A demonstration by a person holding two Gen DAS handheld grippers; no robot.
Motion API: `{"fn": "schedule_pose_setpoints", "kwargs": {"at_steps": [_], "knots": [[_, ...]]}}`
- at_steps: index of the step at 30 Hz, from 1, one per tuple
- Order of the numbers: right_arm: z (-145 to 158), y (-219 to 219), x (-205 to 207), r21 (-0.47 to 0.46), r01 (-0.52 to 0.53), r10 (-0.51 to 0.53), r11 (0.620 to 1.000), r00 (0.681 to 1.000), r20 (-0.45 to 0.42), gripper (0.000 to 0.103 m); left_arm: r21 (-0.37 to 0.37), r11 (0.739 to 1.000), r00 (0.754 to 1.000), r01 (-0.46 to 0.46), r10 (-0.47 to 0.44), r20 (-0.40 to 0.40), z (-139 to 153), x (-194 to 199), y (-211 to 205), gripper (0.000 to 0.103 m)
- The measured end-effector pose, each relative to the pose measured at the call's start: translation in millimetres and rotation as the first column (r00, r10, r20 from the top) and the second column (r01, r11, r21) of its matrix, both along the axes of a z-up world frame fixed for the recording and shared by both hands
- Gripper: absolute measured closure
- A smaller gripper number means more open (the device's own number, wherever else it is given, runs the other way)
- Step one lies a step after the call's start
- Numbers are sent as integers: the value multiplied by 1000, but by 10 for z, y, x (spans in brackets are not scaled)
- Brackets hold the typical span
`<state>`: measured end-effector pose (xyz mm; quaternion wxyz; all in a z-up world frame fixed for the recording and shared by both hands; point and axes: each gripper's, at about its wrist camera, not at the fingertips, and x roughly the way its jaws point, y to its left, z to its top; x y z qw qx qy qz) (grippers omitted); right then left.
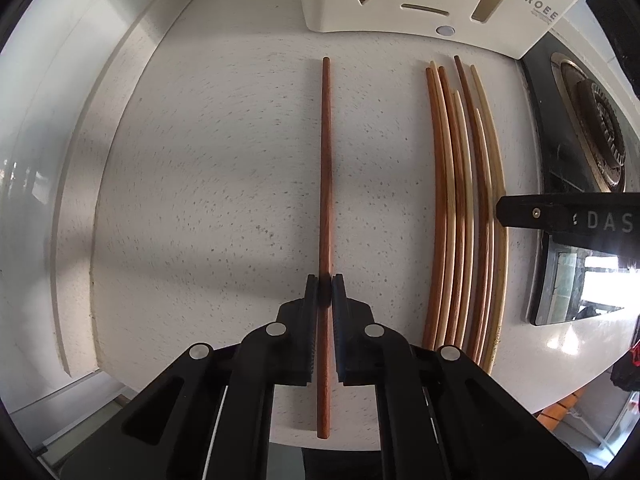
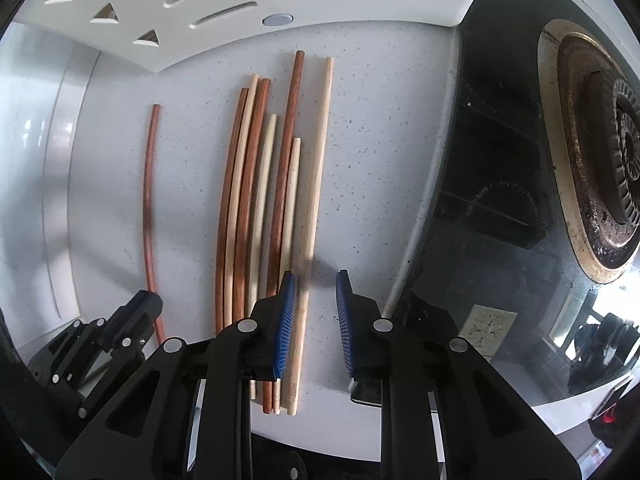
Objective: Organize utensils
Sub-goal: 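Close the right tool on a pale chopstick while the left tool holds its chopstick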
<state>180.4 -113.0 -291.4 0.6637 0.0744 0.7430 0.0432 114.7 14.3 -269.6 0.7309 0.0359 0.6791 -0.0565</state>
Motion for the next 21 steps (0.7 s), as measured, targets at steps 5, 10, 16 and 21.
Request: {"fn": "schedule_pose_setpoints", "kwargs": {"at_steps": [5,10,16,21], "knots": [[39,112,-55,-46,-19,19,999,1000,6,89,-9,1000,1000,-9,9,3,7,-32,62,96],[65,215,-36,-89,-34,35,996,999,14,96,-14,1000,1000,-12,12,5,-1,-45,103,96],[85,194,-24,-75,-33,35,997,999,15,96,-22,1000,1000,-15,15,11,-53,-74,85,97],[60,-7,-11,-24,9,-9,1000,1000,5,96,-51,998,1000,-24,24,-1,-52,-76,146,97]]}}
